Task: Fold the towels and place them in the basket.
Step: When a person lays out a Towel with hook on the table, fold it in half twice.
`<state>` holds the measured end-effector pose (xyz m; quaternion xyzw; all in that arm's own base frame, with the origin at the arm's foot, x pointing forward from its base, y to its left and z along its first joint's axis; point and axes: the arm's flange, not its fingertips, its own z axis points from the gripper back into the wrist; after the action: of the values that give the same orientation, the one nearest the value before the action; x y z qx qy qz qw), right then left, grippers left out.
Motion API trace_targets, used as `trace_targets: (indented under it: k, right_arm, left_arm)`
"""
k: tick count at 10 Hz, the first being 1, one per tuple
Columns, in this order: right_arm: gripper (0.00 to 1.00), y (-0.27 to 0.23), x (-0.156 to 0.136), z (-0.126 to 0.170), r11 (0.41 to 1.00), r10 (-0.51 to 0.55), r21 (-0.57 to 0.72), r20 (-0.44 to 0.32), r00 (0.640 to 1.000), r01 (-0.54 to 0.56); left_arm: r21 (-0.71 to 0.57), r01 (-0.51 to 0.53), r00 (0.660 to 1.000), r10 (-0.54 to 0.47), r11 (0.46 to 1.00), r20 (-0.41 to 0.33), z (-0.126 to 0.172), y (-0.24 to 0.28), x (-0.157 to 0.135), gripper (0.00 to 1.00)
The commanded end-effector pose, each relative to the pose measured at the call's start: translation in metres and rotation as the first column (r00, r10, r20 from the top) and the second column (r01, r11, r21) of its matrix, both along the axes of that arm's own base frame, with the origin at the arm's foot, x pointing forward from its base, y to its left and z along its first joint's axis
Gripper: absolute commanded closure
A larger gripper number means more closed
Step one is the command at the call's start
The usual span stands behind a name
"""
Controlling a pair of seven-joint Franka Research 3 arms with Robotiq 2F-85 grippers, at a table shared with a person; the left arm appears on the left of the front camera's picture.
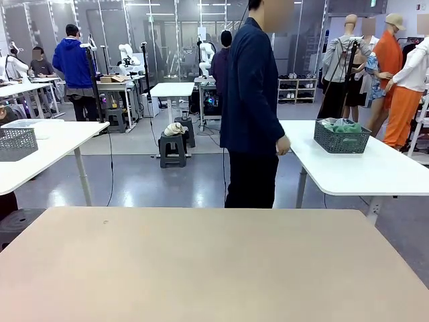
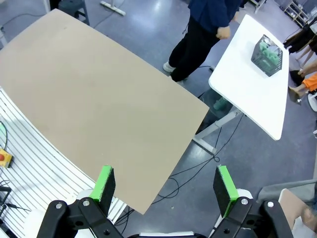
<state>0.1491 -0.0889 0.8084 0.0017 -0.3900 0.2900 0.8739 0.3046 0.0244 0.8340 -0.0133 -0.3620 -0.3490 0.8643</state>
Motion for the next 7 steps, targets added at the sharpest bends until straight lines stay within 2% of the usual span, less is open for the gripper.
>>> trace_targets:
  k: [1,5,7]
  right_arm:
    - [0.0,0.004,-0.003,0.005,1.0,-0.003,-0.002,-0.01,1.0,0.003]
    - [0.0,0.005,-0.002,0.012,1.0,0.026,-0.007,-0.013,1.0,-0.026]
    - [0.0,0.01,0.001,0.019,0.999,0.043,0.018,0.016,0.999,-0.044]
  left_arm:
    - [0.018,-0.021,0.999,0.021,1.0,-0.049,0.008,-0.007,0.004,0.0]
    - [0.003,0.046,0.996,-0.045,0.999,-0.074,0.007,-0.006,0.003,0.0]
    - [-0.032,0.067,0.995,-0.07,0.997,-0.076,0.002,-0.017,0.006,0.0]
